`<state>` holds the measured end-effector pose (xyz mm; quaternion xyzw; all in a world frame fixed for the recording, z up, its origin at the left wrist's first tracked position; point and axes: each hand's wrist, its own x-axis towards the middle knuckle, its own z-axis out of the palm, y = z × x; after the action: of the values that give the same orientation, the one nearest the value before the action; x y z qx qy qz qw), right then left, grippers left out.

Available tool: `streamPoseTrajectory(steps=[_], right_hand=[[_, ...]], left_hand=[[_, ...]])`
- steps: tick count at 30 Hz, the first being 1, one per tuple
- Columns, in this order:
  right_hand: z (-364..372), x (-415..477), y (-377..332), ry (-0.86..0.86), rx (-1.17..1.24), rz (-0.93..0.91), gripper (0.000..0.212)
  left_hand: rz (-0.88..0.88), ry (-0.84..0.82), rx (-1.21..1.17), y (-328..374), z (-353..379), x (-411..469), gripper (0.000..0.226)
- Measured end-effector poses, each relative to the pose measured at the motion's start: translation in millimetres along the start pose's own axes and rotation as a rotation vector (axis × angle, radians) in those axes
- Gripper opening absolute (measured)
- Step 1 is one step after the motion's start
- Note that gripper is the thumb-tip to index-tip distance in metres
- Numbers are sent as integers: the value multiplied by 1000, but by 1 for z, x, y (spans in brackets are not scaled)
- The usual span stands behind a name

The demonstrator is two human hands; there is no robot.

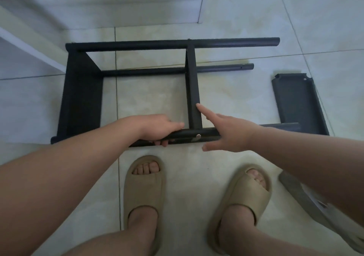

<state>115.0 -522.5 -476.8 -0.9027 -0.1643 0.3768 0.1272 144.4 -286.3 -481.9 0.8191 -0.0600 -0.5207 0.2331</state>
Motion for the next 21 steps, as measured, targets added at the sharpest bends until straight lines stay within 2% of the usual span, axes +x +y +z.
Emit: streamPoseTrajectory(steps=[2,6,10,12,15,21], right_hand=[[-16,-11,-1,-59,-100,41,109],[-49,-34,-9,61,-179,109,80],[-76,-60,-22,280,-313,97,55],[-88,-71,-27,390,-301,108,50],[-100,-85,-35,480,-291,129,45],[-99,-105,-48,529,-270,125,54]], left_hand=[[19,15,107,7,-3,-16,46],[40,136,292,31,-19,-47,16],[85,392,330,58,-40,-77,27],[100,476,332,68,-48,-90,33],[109,546,340,77,-58,-107,30],[126,648,368,75,-64,-124,13]])
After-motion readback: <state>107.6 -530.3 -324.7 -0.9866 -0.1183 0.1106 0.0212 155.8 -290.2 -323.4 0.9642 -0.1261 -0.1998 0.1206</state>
